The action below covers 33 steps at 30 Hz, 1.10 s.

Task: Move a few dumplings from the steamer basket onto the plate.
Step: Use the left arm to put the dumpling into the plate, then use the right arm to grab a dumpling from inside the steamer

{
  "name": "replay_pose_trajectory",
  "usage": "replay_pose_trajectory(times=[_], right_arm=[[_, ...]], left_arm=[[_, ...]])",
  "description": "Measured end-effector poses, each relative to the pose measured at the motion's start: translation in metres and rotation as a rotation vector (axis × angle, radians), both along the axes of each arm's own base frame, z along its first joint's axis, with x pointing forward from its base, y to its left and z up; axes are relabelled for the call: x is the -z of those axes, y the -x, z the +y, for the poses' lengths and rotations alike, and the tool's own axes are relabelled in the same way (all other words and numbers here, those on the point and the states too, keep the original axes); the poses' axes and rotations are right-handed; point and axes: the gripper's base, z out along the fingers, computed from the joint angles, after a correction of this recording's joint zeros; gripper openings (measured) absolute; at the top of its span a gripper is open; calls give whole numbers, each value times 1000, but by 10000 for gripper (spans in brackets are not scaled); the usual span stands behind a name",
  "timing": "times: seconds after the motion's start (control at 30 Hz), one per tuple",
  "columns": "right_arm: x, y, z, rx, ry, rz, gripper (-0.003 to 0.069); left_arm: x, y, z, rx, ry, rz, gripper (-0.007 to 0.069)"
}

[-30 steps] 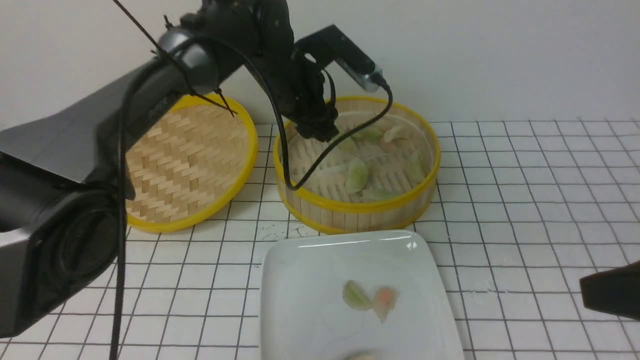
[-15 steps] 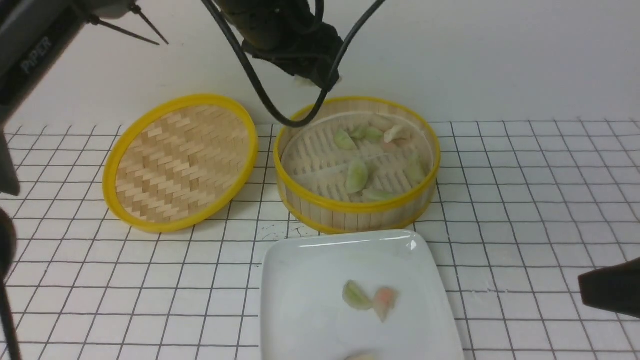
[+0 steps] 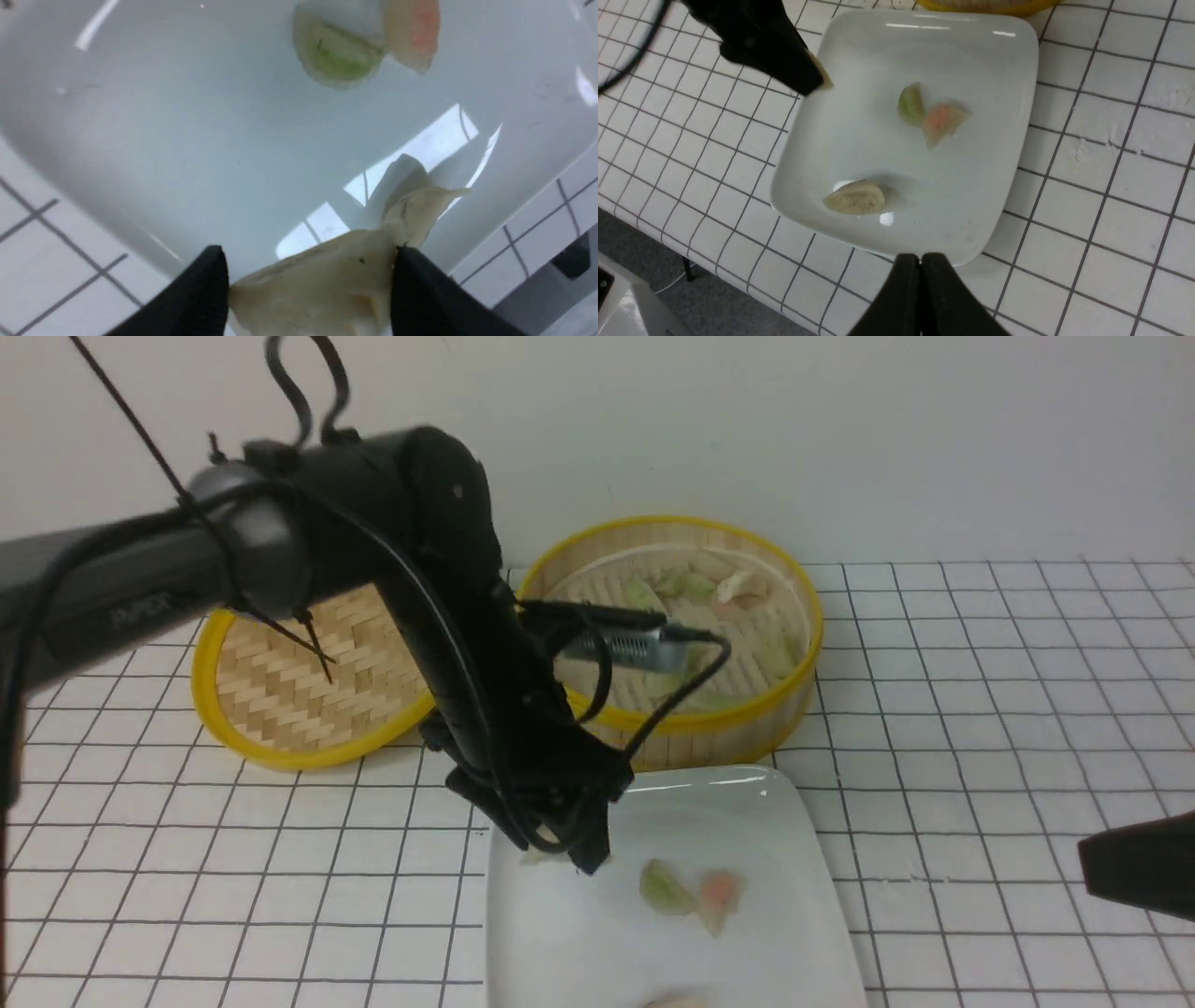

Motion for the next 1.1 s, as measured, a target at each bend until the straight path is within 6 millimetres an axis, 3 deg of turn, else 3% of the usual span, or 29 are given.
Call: replay_pose_trajectory(times=[0.13,0.33,0.5,0.57,0.73,0.77,0.8,0.93,1.0,1.1], right_arm=[[-1,-2,0,11,-6,-25,-10],[-15,-14,1,20,-13,-88,-10],[-34,-57,11,8,-5,-67,-10],[-33,-71,14,1,4,-44,-10],[-37,-130,27,-19,28,-8,-3],[-35,-154,31,-18,48,-2,5],[-35,-157,32,-18,51,-2,7],[-16,-214,43,-18,160,30,59],[-2,-236,50,-26,216,57,98],[26,-272,67,-54,301,86,193]], left_arm=[[25,6,-18,68,-38,39,396],[34,9,-22,116,-96,25,398],[30,6,-23,121,-99,2,452],[26,3,-24,122,-94,-15,456],[4,-5,-27,122,-67,-91,456],[-3,-5,-27,120,-61,-110,437],[-5,-5,-27,119,-60,-116,434],[-40,1,-15,83,-91,-218,234],[-65,7,-6,56,-106,-288,108],[-115,27,10,-10,-74,-404,11]])
